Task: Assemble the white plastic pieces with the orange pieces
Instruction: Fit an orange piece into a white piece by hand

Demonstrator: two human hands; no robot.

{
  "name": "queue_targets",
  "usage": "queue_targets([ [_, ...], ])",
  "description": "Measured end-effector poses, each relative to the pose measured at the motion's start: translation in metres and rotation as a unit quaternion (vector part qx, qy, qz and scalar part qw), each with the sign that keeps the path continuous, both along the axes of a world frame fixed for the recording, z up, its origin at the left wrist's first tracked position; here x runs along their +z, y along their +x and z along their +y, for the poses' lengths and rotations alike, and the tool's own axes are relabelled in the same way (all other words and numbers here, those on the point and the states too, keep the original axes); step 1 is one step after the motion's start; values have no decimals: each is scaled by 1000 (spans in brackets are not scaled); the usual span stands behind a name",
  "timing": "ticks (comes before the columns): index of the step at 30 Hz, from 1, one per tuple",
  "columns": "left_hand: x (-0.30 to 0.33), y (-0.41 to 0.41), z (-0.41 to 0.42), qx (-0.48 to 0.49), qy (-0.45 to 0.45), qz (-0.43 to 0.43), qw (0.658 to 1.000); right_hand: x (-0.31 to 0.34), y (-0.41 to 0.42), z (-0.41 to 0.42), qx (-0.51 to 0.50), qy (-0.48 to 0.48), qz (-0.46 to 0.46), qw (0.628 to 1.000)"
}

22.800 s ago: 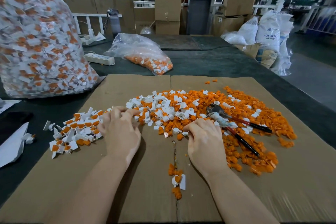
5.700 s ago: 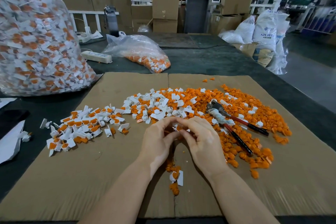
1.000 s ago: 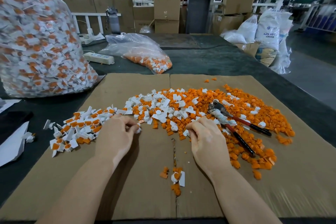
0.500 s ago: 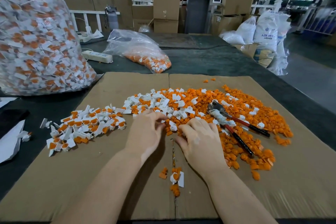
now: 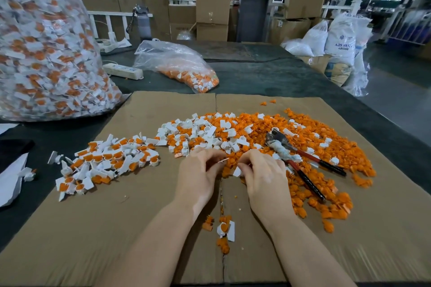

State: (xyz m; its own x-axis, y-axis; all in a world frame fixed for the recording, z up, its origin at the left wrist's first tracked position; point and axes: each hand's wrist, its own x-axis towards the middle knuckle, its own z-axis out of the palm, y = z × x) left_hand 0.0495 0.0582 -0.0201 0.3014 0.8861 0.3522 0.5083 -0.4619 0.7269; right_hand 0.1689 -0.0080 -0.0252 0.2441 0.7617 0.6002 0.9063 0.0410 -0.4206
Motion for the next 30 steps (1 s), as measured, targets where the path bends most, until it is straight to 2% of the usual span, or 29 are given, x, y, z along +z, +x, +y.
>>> queue_targets([
  [2,1,-1,0,-9,-3,-12,1000,-1,1,-1,6,-7,2,1000],
  [7,1,-5,2,-6,-40,-53,998,1,-2,-2,12,-27,-70,997],
  [12,0,-6,2,-9,-46,-73,996,1,-4,-3,65,-59,-90,992],
  [18,-1,-6,3,-30,-63,-94,993,2,-7,-2,75,-100,-119,985],
  [21,0,-7,2,-27,-48,-100,993,3,-5,-1,73,-98,-81,989],
  [27,1,-6,0,-44,-92,-117,988,3,2,-4,28,-12,104,994],
  [30,4,-5,-2,-44,-108,-122,986,3,2,-5,30,9,129,991],
])
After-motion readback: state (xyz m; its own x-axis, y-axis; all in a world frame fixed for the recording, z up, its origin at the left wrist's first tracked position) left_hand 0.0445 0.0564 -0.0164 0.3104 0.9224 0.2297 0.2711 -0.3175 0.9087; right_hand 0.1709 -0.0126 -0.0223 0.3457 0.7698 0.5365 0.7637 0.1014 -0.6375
